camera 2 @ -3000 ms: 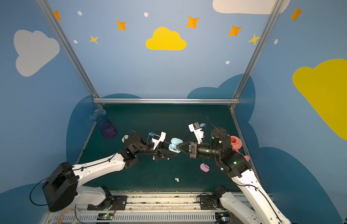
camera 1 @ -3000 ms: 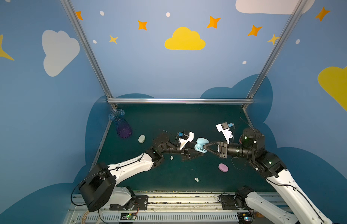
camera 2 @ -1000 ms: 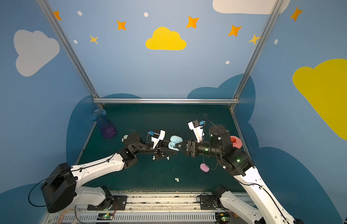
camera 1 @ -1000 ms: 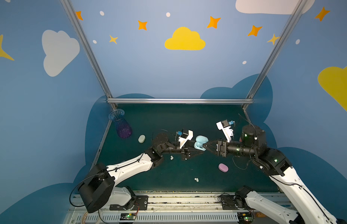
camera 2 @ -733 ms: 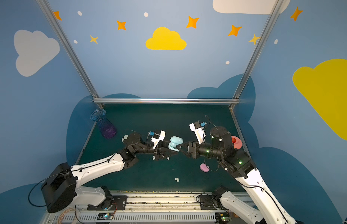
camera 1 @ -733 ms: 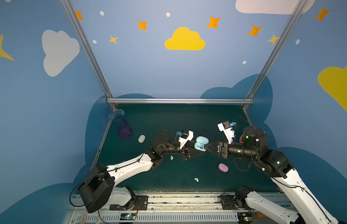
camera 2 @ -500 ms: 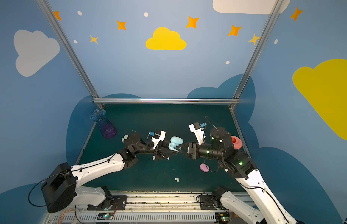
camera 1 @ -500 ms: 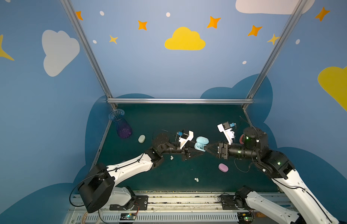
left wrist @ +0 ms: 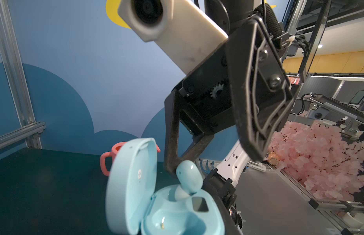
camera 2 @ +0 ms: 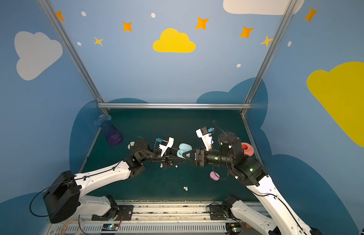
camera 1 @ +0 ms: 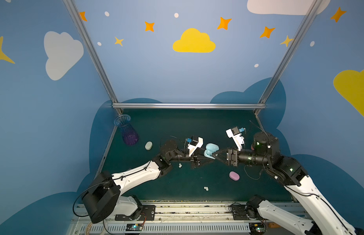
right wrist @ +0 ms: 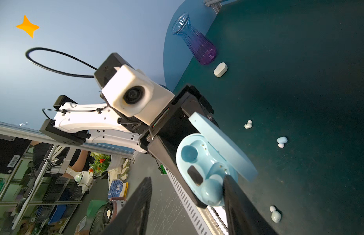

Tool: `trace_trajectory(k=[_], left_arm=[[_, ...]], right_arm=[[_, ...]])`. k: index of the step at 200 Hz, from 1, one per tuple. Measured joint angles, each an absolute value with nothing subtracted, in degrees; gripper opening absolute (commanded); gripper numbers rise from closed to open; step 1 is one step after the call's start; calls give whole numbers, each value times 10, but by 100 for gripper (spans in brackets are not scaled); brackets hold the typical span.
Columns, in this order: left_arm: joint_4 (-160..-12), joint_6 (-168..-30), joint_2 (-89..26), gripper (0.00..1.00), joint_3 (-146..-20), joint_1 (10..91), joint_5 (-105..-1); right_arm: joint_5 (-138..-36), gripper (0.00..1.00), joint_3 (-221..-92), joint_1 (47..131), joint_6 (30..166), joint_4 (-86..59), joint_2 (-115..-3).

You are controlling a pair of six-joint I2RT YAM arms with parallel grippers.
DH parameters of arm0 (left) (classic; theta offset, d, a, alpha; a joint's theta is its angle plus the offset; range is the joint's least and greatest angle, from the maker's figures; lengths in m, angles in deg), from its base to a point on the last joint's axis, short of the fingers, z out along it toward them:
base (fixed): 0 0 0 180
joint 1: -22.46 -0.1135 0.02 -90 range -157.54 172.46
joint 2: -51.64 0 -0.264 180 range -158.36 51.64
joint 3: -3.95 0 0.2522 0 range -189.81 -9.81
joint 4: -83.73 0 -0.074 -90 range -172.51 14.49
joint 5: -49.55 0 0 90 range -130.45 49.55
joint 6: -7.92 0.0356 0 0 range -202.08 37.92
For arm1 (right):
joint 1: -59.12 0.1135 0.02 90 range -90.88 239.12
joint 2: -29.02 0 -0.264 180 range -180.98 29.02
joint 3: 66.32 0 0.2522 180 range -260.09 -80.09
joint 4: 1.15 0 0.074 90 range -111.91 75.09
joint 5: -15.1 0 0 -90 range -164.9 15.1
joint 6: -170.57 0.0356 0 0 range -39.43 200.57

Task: Insert wireless bluetooth earbuds into charging case
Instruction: Insert the wireless bluetooth earbud into the charging case.

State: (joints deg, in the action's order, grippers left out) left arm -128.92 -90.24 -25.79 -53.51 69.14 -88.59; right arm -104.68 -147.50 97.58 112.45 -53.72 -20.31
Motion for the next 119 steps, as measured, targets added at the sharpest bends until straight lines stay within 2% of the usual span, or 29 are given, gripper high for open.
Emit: trace_trajectory(k=[119], left_arm=[[-1285,-902,-258,13,-535,691,-883]], right_arm=[[-1019,61,-1487,976,1116,-561,-208]])
